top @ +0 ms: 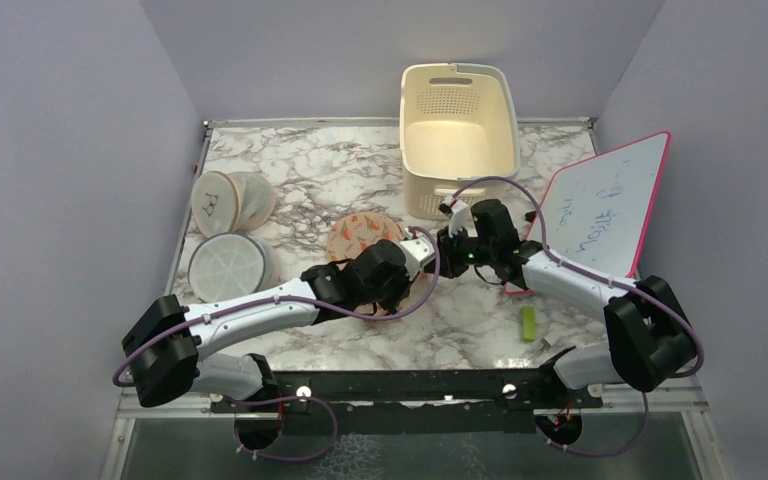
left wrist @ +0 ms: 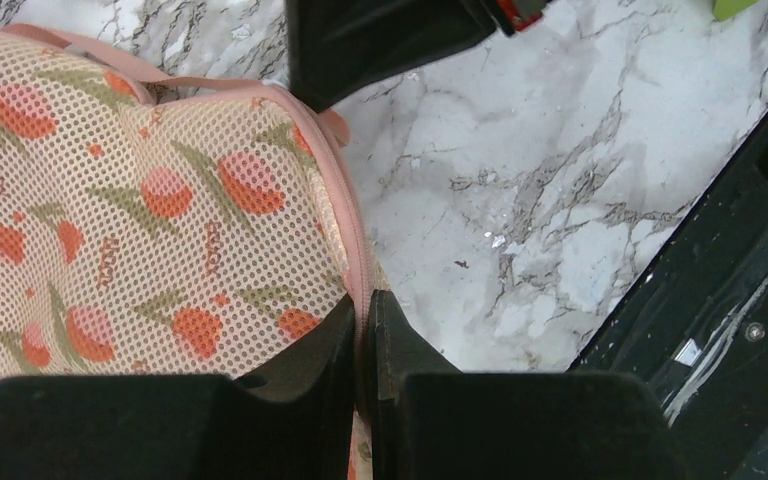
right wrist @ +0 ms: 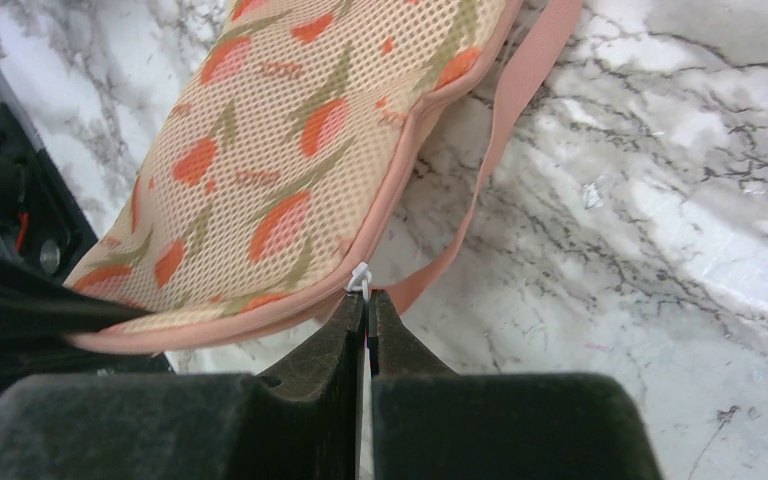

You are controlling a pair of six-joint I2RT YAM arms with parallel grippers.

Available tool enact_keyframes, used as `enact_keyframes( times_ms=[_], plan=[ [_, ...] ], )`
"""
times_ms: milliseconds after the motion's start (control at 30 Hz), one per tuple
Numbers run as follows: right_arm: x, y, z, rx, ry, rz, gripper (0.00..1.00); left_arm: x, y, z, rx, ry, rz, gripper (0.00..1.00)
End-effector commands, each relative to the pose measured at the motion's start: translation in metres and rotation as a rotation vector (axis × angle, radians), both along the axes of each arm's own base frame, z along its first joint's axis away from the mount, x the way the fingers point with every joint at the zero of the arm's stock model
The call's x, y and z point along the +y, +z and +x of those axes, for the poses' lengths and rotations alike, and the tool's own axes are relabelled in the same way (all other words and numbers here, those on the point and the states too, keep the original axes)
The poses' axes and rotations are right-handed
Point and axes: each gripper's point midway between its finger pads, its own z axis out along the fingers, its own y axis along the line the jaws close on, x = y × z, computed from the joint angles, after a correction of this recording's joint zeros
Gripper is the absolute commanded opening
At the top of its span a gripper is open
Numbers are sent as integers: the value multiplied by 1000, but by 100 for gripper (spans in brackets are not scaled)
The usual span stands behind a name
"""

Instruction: Unzip the laundry bag and remove the bra

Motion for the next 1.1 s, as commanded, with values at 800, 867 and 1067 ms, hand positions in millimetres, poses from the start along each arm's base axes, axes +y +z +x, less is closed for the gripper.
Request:
enact_keyframes(
  times_ms=[800,867,1067],
  plan=[
    [4,36,-22,-76,98,100,1,-42,29,11,124,144,-163,49],
    [3,36,-23,-76,97,98,1,-47,33,14,131,163,-174,43],
    [1,39,-26,-87,103,103,1,-41,25,23,114,216,-140,34]
  ],
)
